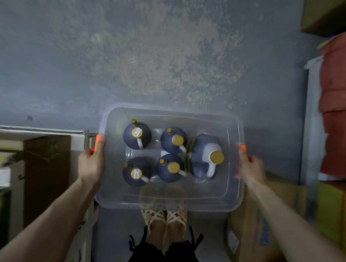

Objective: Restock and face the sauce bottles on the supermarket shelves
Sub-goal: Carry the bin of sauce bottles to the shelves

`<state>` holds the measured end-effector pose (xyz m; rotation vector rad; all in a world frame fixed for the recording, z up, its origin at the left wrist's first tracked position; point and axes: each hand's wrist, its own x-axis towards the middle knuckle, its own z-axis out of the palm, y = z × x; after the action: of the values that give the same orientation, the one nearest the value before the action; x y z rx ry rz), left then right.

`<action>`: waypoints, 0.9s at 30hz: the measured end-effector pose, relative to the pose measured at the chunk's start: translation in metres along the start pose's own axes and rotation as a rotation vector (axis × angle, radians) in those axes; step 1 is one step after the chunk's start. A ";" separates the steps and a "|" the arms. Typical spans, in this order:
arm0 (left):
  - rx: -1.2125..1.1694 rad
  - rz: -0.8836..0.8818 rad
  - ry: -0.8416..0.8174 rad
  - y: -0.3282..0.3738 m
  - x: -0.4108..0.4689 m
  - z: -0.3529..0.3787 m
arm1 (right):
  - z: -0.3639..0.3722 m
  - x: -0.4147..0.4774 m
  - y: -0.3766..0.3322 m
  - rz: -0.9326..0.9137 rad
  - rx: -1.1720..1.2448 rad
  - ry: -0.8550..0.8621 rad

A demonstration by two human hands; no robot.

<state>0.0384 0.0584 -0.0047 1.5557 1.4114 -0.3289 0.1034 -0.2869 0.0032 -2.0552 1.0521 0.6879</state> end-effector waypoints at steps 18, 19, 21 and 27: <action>-0.477 -0.087 0.221 0.268 -0.121 -0.137 | -0.117 -0.124 -0.313 -0.333 -0.107 0.011; -0.514 -0.106 0.254 0.282 -0.121 -0.143 | -0.117 -0.125 -0.337 -0.368 -0.124 -0.005; -0.606 -0.136 0.297 0.310 -0.120 -0.154 | -0.114 -0.127 -0.384 -0.436 -0.138 -0.033; -0.804 -0.175 0.377 0.378 -0.119 -0.191 | -0.098 -0.150 -0.518 -0.614 -0.207 -0.106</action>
<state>0.2589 0.1900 0.3524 0.8494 1.6834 0.4201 0.4728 -0.0823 0.3523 -2.3193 0.2580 0.5863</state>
